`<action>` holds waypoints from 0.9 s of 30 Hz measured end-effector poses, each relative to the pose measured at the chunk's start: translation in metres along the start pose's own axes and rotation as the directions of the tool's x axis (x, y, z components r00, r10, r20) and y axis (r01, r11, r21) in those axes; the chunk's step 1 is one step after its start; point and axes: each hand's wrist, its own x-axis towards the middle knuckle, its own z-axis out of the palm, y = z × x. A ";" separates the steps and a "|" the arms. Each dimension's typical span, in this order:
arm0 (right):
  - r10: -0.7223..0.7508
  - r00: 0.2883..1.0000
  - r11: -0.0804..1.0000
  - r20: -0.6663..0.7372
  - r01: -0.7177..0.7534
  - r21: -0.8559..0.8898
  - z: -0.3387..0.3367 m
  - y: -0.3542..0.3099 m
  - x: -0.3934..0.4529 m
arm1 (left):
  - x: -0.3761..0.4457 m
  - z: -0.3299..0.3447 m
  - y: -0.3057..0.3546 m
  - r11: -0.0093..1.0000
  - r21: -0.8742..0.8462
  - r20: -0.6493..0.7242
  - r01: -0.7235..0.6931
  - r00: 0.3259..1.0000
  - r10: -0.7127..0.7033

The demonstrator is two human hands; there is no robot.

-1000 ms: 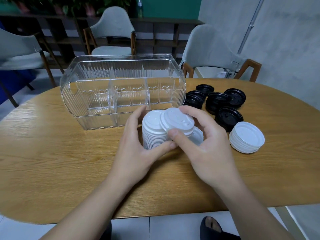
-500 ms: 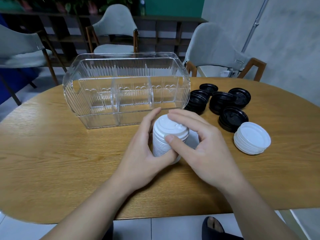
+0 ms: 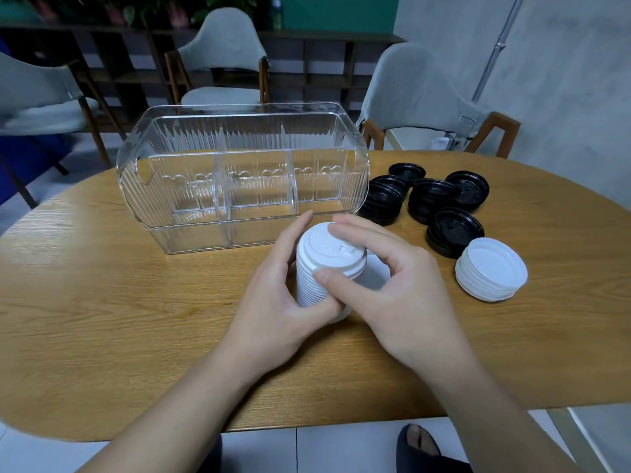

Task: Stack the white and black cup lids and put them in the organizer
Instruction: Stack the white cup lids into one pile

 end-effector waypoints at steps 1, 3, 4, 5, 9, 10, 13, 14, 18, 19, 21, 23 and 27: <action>-0.002 1.000 1.000 -0.027 0.001 -0.027 0.003 -0.001 -0.001 | 0.000 0.000 0.000 1.000 0.002 -0.003 0.005 1.000 -0.005; -0.003 0.998 0.998 -0.055 0.000 -0.064 0.006 -0.003 -0.002 | 0.000 0.000 -0.001 1.000 0.003 -0.007 0.005 1.000 -0.005; -0.001 0.999 0.998 -0.054 -0.002 -0.066 0.006 -0.003 -0.002 | 0.000 0.000 -0.001 1.000 -0.001 -0.009 0.003 1.000 -0.003; 0.007 0.999 0.999 -0.048 -0.010 -0.053 0.006 -0.004 -0.002 | 0.000 0.001 -0.001 1.000 -0.007 -0.012 0.002 1.000 -0.002; 0.061 0.996 0.998 -0.062 -0.060 0.014 0.006 -0.006 -0.004 | 0.001 0.002 -0.001 1.000 -0.004 -0.028 -0.001 1.000 0.001; 0.064 0.995 0.998 -0.082 -0.062 0.024 0.009 -0.006 -0.006 | 0.001 0.002 -0.001 1.000 -0.002 -0.031 0.001 1.000 -0.001; 0.054 0.990 0.998 -0.128 -0.050 0.034 0.017 -0.007 -0.008 | 0.000 0.002 -0.003 1.000 -0.005 -0.034 0.005 0.999 -0.005; 0.056 0.990 0.998 -0.126 -0.052 0.036 0.018 -0.006 -0.008 | 0.000 0.002 -0.003 1.000 0.000 -0.033 0.002 0.999 -0.002; 0.091 0.996 0.985 0.004 -0.091 0.146 0.006 -0.002 -0.005 | 0.001 0.002 -0.005 0.999 0.031 -0.055 -0.017 0.998 0.019; 0.097 0.995 0.977 0.007 -0.096 0.191 0.002 0.000 -0.004 | 0.002 0.002 -0.006 0.999 0.040 -0.072 -0.018 0.997 0.021; 0.111 0.992 0.976 -0.058 -0.097 0.194 -0.009 0.005 0.000 | 0.004 0.000 -0.008 0.998 0.063 -0.116 -0.011 0.993 0.018; 0.120 0.985 0.993 -0.126 -0.117 0.035 -0.020 0.014 0.002 | 0.005 -0.001 -0.011 0.997 0.072 -0.164 0.011 0.986 0.001; 0.129 0.992 0.897 -0.011 -0.121 -0.425 -0.032 0.035 -0.001 | 0.008 -0.003 -0.012 0.996 0.083 -0.202 0.033 0.979 -0.016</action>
